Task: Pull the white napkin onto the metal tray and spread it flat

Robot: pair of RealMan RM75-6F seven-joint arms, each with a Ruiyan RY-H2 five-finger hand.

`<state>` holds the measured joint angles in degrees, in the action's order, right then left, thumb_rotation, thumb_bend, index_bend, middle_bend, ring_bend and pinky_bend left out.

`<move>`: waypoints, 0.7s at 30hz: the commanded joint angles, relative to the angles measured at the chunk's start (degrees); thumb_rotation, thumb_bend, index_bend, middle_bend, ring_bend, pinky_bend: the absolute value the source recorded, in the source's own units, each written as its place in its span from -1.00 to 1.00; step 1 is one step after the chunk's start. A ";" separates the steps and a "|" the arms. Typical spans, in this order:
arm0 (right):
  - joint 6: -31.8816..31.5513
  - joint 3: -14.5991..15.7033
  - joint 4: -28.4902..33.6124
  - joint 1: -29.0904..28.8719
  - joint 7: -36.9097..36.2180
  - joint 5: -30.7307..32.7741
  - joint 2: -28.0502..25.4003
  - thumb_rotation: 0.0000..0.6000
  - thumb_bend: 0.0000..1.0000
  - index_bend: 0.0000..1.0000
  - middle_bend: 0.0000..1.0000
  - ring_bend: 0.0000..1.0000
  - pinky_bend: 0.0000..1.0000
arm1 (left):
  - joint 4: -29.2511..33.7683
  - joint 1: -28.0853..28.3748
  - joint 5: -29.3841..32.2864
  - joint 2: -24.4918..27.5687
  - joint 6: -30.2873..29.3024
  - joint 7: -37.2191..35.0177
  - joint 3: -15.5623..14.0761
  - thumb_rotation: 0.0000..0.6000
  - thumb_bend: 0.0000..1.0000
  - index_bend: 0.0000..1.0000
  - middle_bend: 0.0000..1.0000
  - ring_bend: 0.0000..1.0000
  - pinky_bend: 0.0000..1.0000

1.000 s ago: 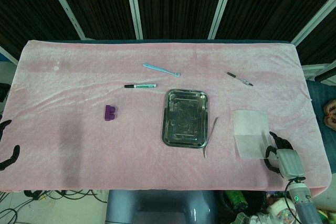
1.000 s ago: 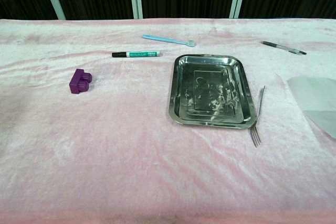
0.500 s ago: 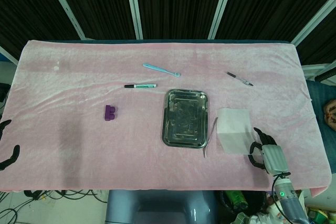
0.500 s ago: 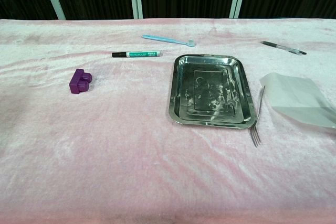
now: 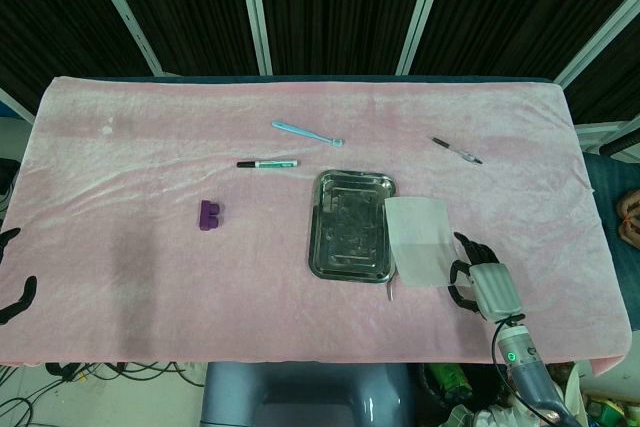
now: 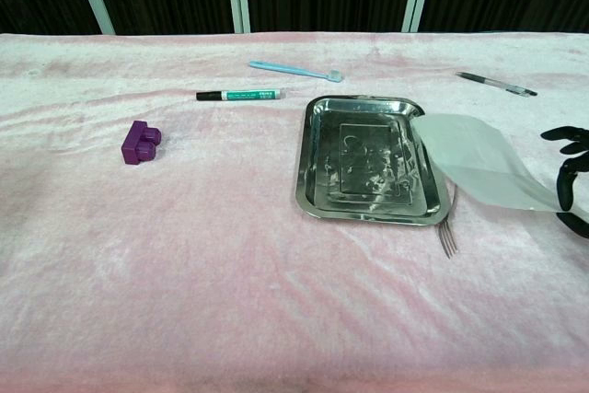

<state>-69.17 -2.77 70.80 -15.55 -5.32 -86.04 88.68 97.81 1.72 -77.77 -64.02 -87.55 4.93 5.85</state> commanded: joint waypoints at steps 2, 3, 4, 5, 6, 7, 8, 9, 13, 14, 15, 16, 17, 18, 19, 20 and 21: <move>0.60 0.00 0.35 -0.60 1.54 0.33 0.38 1.00 -0.31 0.46 -0.85 -0.70 -0.67 | 0.01 -0.03 0.02 0.01 -0.04 -0.04 0.01 1.00 -0.21 -0.70 -0.91 -1.00 -1.00; 0.68 0.01 0.35 -0.71 1.86 0.39 0.51 1.00 -0.31 0.46 -0.85 -0.70 -0.67 | 0.02 -0.04 0.05 0.02 -0.06 -0.07 0.03 1.00 -0.21 -0.70 -0.91 -1.00 -1.00; 0.80 0.00 0.36 -0.87 2.12 0.42 0.66 1.00 -0.31 0.46 -0.85 -0.70 -0.67 | 0.02 -0.04 0.06 0.03 -0.07 -0.09 0.04 1.00 -0.21 -0.70 -0.91 -1.00 -1.00; 0.91 -0.01 0.34 -1.04 2.41 0.42 0.80 1.00 -0.31 0.47 -0.85 -0.70 -0.67 | 0.01 -0.03 0.08 0.03 -0.06 -0.09 0.05 1.00 -0.21 -0.70 -0.91 -1.00 -1.00; 0.96 -0.02 0.31 -1.21 2.77 0.38 0.93 1.00 -0.31 0.47 -0.85 -0.70 -0.67 | 0.00 -0.02 0.08 0.04 -0.03 -0.08 0.05 1.00 -0.21 -0.70 -0.91 -1.00 -1.00; 0.96 -0.03 0.29 -1.42 3.25 0.25 1.08 1.00 -0.31 0.46 -0.85 -0.70 -0.67 | 0.00 -0.01 0.06 0.03 -0.03 -0.07 0.04 1.00 -0.21 -0.70 -0.91 -1.00 -1.00; 0.98 -0.04 0.34 -1.61 3.73 0.16 1.25 1.00 -0.31 0.47 -0.85 -0.70 -0.67 | 0.00 -0.01 0.04 0.03 -0.03 -0.06 0.04 1.00 -0.21 -0.70 -0.91 -1.00 -1.00; 1.02 -0.04 0.51 -1.77 4.14 0.11 1.39 1.00 -0.31 0.47 -0.85 -0.70 -0.67 | 0.00 -0.01 0.02 0.02 -0.03 -0.05 0.03 1.00 -0.21 -0.70 -0.91 -1.00 -1.00; 1.31 -0.28 1.87 -2.66 6.83 0.02 1.99 1.00 -0.31 0.47 -0.85 -0.70 -0.67 | 0.01 0.00 0.04 0.00 -0.04 -0.06 0.05 1.00 -0.21 -0.70 -0.91 -1.00 -1.00; 1.33 -0.38 2.22 -2.85 7.50 0.01 2.09 1.00 -0.31 0.47 -0.85 -0.71 -0.67 | 0.00 0.00 0.05 0.00 -0.04 -0.07 0.05 1.00 -0.21 -0.70 -0.91 -1.00 -1.00; 1.41 -0.56 2.82 -3.08 8.49 0.14 2.18 1.00 -0.31 0.47 -0.85 -0.71 -0.67 | 0.02 -0.01 0.03 0.00 -0.04 -0.07 0.04 1.00 -0.21 -0.70 -0.91 -1.00 -1.00; 1.51 -0.77 3.53 -3.29 9.49 0.38 2.21 1.00 -0.31 0.48 -0.85 -0.71 -0.67 | 0.03 -0.01 0.03 0.01 -0.02 -0.08 0.02 1.00 -0.21 -0.70 -0.91 -1.00 -1.00; 1.72 -1.08 4.44 -3.53 10.74 0.79 2.23 1.00 -0.31 0.49 -0.85 -0.71 -0.67 | 0.04 -0.01 0.05 0.01 0.00 -0.10 0.01 1.00 -0.21 -0.70 -0.91 -1.00 -1.00; 2.12 -1.43 5.44 -3.69 12.23 1.60 2.18 1.00 -0.31 0.50 -0.85 -0.71 -0.67 | 0.04 -0.01 0.06 0.02 0.02 -0.11 0.01 1.00 -0.21 -0.70 -0.91 -1.00 -1.00; 2.77 -1.86 6.71 -3.90 14.14 2.76 2.05 1.00 -0.31 0.50 -0.85 -0.71 -0.67 | 0.04 0.00 0.06 0.03 0.04 -0.12 0.01 1.00 -0.21 -0.70 -0.91 -1.00 -1.00; 3.19 -2.17 7.71 -4.03 15.45 3.60 1.93 1.00 -0.31 0.50 -0.85 -0.71 -0.67 | 0.05 0.01 0.06 0.03 0.06 -0.13 0.01 1.00 -0.21 -0.70 -0.91 -1.00 -1.00; 3.57 -2.55 8.98 -4.24 16.83 4.40 1.84 1.00 -0.31 0.50 -0.85 -0.71 -0.67 | 0.05 0.01 0.06 0.04 0.08 -0.13 0.00 1.00 -0.21 -0.70 -0.91 -1.00 -1.00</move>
<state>-66.75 -4.29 77.09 -19.15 8.46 -83.71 90.67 97.85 1.73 -77.71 -63.98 -87.48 4.80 5.86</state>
